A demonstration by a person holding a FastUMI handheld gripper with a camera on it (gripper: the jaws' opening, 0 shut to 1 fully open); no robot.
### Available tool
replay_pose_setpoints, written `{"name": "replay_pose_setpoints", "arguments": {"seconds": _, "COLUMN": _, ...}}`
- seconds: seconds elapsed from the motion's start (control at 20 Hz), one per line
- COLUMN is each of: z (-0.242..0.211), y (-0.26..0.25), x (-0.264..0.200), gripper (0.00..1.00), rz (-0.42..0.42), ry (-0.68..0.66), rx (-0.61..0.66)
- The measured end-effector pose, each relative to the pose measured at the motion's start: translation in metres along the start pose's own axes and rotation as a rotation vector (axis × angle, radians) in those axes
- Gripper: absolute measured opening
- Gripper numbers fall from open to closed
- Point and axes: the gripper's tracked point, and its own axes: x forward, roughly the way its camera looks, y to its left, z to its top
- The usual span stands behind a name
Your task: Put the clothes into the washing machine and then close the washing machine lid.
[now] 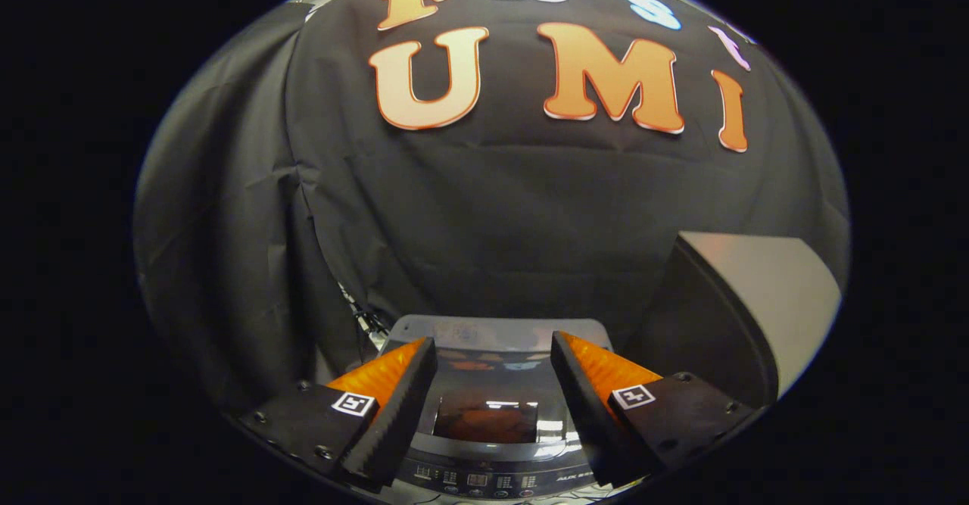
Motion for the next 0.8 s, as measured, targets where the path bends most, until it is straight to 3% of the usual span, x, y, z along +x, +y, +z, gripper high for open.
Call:
{"name": "replay_pose_setpoints", "arguments": {"seconds": 0.3, "z": 0.055, "y": -0.011, "x": -0.055, "gripper": 0.98, "rz": 0.032, "ry": -0.090, "rx": 0.025}}
{"name": "replay_pose_setpoints", "arguments": {"seconds": 0.8, "z": 0.141, "y": -0.101, "x": -0.184, "gripper": 0.98, "rz": 0.005, "ry": -0.294, "rx": -0.005}}
